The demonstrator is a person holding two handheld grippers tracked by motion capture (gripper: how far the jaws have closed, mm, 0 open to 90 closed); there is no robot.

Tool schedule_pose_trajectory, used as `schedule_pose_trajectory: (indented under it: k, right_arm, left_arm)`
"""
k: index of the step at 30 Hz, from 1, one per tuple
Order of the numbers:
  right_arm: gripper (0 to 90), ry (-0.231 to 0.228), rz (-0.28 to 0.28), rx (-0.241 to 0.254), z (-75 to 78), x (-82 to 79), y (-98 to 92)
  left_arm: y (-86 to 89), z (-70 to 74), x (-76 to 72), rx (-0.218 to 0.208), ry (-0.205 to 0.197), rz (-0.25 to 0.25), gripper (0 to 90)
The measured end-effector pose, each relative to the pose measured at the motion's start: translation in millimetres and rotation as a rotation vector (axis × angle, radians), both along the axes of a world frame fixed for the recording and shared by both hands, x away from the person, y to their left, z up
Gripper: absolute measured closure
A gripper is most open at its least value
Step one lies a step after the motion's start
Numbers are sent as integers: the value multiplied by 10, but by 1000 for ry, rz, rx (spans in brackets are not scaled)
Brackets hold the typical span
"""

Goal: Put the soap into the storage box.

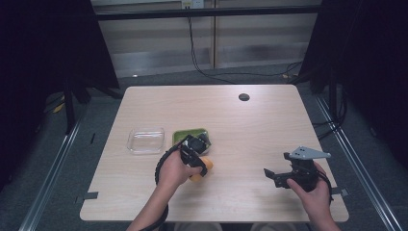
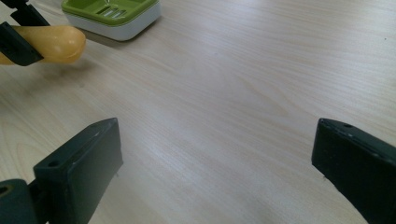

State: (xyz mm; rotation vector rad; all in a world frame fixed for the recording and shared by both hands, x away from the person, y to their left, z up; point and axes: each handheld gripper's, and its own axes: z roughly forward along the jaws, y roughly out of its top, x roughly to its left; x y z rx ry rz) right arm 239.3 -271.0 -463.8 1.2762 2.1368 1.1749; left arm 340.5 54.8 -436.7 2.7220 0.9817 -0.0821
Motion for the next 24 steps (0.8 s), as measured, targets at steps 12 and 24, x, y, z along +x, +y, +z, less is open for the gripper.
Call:
schedule_pose_trajectory:
  k: [12,24]
  right_arm:
    - [14,-5,0,-1,4,-1,6]
    - [14,-4,-1,-2,5,-3,5]
  left_arm:
    - [115,119,69,-2,-12,-46,494]
    - [169,196,119,1,-26,-111,494]
